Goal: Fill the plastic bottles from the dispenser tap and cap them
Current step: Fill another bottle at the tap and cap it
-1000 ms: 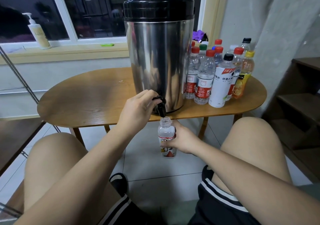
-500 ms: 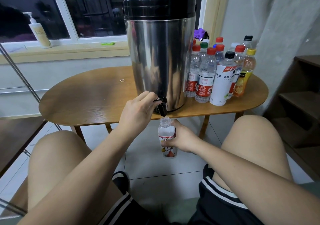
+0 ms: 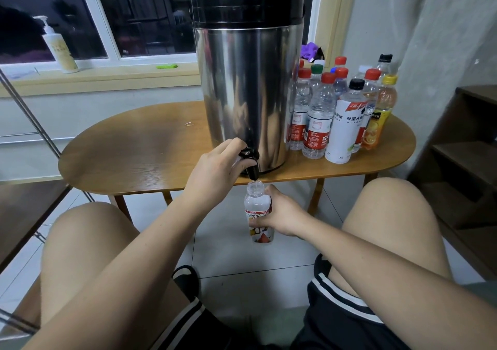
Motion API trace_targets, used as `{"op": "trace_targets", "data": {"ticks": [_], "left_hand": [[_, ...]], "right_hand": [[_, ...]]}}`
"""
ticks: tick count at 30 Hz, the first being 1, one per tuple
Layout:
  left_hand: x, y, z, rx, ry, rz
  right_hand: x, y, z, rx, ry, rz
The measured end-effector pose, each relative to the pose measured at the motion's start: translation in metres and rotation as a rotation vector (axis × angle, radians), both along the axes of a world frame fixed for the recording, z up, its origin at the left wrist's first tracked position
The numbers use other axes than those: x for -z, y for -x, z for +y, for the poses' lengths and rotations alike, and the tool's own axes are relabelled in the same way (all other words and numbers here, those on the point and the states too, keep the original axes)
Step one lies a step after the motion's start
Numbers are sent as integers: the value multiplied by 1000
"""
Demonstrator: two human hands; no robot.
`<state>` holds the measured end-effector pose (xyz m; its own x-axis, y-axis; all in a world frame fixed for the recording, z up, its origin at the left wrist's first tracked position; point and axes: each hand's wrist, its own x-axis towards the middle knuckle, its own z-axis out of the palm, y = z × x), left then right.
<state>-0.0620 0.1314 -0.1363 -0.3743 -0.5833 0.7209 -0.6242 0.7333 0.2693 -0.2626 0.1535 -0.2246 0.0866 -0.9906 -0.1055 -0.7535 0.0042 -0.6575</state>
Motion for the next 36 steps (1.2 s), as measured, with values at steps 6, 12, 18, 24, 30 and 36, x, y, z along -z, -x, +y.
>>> {"op": "trace_targets", "data": {"ticks": [6, 12, 18, 24, 30, 36], "left_hand": [[1, 1, 2, -1, 45, -41], [3, 1, 1, -15, 81, -69], [4, 2, 2, -27, 93, -75], [6, 3, 4, -44, 98, -62], [8, 2, 5, -43, 106, -70], [14, 1, 5, -53, 124, -83]], "right_hand": [[0, 0, 0, 4, -3, 0], [0, 0, 0, 12, -12, 7], [0, 0, 1, 16, -2, 2], [1, -1, 3, -5, 7, 8], [2, -1, 3, -5, 3, 6], [3, -1, 1, -3, 9, 14]]}}
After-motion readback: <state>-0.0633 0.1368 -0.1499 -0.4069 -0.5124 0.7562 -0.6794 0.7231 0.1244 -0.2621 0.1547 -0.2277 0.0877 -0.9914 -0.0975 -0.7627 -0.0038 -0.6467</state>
